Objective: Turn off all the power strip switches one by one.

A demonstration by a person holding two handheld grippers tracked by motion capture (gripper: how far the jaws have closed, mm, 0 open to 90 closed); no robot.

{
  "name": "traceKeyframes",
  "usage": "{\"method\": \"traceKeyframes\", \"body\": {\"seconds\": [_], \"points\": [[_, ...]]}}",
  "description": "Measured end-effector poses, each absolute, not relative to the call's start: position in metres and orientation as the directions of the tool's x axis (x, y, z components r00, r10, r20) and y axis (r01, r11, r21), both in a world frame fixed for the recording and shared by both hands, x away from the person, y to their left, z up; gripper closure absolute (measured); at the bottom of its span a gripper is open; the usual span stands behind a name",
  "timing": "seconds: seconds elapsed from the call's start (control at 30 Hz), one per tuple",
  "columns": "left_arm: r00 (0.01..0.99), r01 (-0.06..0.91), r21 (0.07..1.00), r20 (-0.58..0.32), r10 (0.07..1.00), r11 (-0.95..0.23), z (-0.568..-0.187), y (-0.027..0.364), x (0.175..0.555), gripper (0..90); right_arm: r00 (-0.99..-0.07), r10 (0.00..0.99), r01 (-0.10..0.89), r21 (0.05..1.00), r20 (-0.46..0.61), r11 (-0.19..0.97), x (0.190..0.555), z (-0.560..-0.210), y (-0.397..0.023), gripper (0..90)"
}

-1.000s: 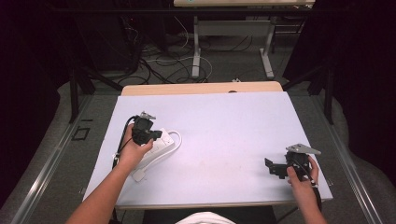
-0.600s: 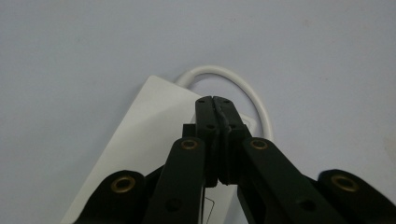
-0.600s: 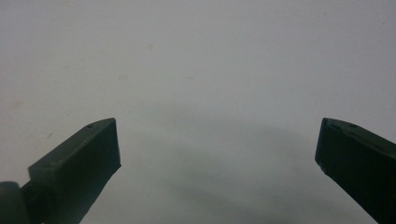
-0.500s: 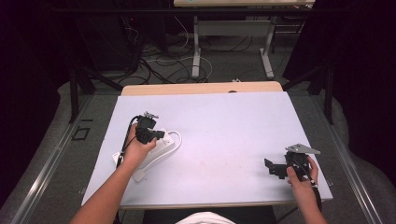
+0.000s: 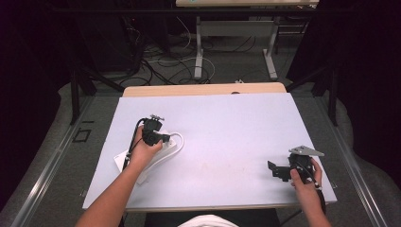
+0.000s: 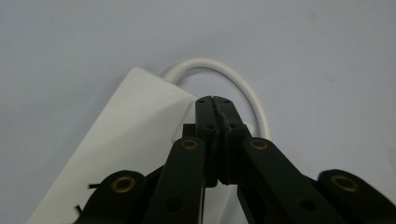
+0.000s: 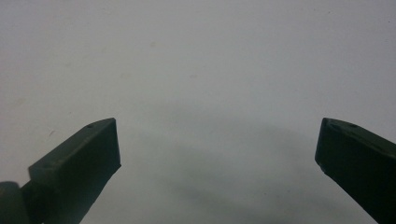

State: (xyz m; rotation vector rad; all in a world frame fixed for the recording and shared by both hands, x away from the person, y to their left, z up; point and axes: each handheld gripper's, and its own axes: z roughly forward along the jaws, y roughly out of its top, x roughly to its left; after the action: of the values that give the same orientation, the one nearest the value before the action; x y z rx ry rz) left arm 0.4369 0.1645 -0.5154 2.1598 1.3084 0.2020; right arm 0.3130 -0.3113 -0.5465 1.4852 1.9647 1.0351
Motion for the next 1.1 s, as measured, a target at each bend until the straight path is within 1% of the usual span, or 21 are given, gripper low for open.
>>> {"method": "traceKeyframes", "body": {"seconds": [0.13,0.33,0.43,0.6,0.77,1.0,1.1], "points": [[0.505,0.757,0.551,-0.153,0.850,-0.351,-0.5176,0.1625,0.4374,90.0,-0.307,0.949,0.597,0.791,0.075,0.130,0.3130,-0.5464,-0.3115,0.0],[0.511,0.747,0.558,-0.131,0.850,-0.363,-0.5182,0.1600,0.4364,90.0,-0.310,0.948,0.597,0.791,0.073,0.134,0.3131,-0.5467,-0.3112,0.0],[0.496,0.761,0.549,-0.146,0.856,-0.347,-0.5184,0.1603,0.4364,90.0,-0.308,0.948,0.598,0.791,0.074,0.133,0.3130,-0.5467,-0.3115,0.0],[0.511,0.751,0.553,-0.141,0.848,-0.361,-0.5196,0.1611,0.4374,90.0,-0.312,0.947,0.599,0.789,0.075,0.135,0.3129,-0.5471,-0.3111,0.0],[0.501,0.763,0.542,-0.153,0.852,-0.351,-0.5203,0.1609,0.4379,90.0,-0.314,0.947,0.598,0.790,0.072,0.138,0.3133,-0.5477,-0.3108,0.0],[0.509,0.754,0.545,-0.130,0.851,-0.367,-0.5206,0.1595,0.4366,90.0,-0.314,0.947,0.598,0.789,0.071,0.139,0.3132,-0.5477,-0.3107,0.0],[0.490,0.759,0.553,-0.137,0.861,-0.344,-0.5211,0.1591,0.4347,90.0,-0.313,0.947,0.597,0.791,0.074,0.135,0.3129,-0.5471,-0.3110,0.0]]}}
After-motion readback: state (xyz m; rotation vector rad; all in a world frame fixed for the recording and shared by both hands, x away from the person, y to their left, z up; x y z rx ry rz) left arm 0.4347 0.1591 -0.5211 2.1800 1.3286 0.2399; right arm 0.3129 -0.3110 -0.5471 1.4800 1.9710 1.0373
